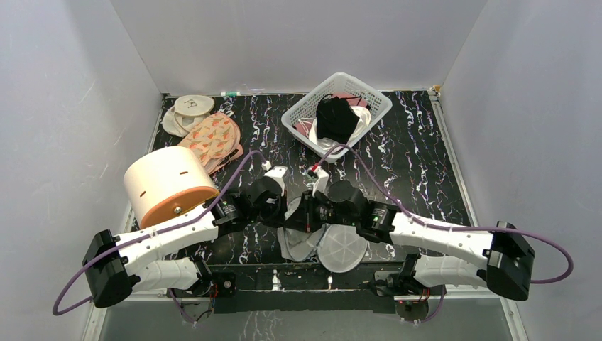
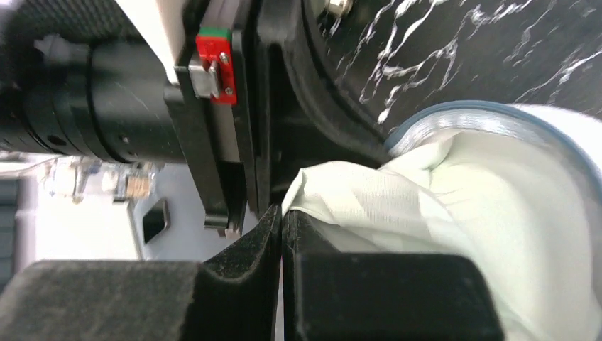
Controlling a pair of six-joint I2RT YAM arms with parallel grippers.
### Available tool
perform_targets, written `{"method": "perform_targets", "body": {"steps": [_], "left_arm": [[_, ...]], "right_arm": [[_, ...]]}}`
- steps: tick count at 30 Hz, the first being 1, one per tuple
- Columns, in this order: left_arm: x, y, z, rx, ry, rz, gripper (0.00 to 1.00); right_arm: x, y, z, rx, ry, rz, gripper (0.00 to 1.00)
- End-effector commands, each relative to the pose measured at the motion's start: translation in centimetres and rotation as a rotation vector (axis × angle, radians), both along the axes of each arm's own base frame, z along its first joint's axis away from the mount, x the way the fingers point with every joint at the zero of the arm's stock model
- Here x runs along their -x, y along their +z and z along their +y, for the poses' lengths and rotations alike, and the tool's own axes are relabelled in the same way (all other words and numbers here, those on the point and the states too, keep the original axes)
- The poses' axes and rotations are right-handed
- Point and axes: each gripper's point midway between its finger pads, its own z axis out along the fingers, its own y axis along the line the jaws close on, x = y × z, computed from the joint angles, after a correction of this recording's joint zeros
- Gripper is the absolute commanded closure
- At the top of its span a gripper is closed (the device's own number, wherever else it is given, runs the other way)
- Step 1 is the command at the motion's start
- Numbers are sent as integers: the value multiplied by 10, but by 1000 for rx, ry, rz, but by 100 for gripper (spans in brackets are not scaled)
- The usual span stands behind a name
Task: Unzip the laundry bag and remove the bra
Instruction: Pick up the bra from the laundry bag.
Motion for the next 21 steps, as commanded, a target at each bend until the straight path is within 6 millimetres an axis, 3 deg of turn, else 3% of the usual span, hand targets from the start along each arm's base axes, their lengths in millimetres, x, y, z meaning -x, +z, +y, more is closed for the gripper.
{"method": "perform_targets", "body": {"steps": [1,5,9,17,21], "left_arm": [[-3,15,-6,32,-9,-20,100],[-4,15,-6,39,4,-15,100],[-1,6,-4,17,-2,4,100],[2,-1,-1,11,8,19,100],[-1,1,5,-8,29,2,100]], "right_arm": [[35,48,21,-201,238,-14,100],[44,78,24,-261,314,-76,100],[37,124,16,-322,272,-202,100],[-1,184,-24,-398,-31,-364,100],[-16,195,-43,-386,-154,-393,100]]}}
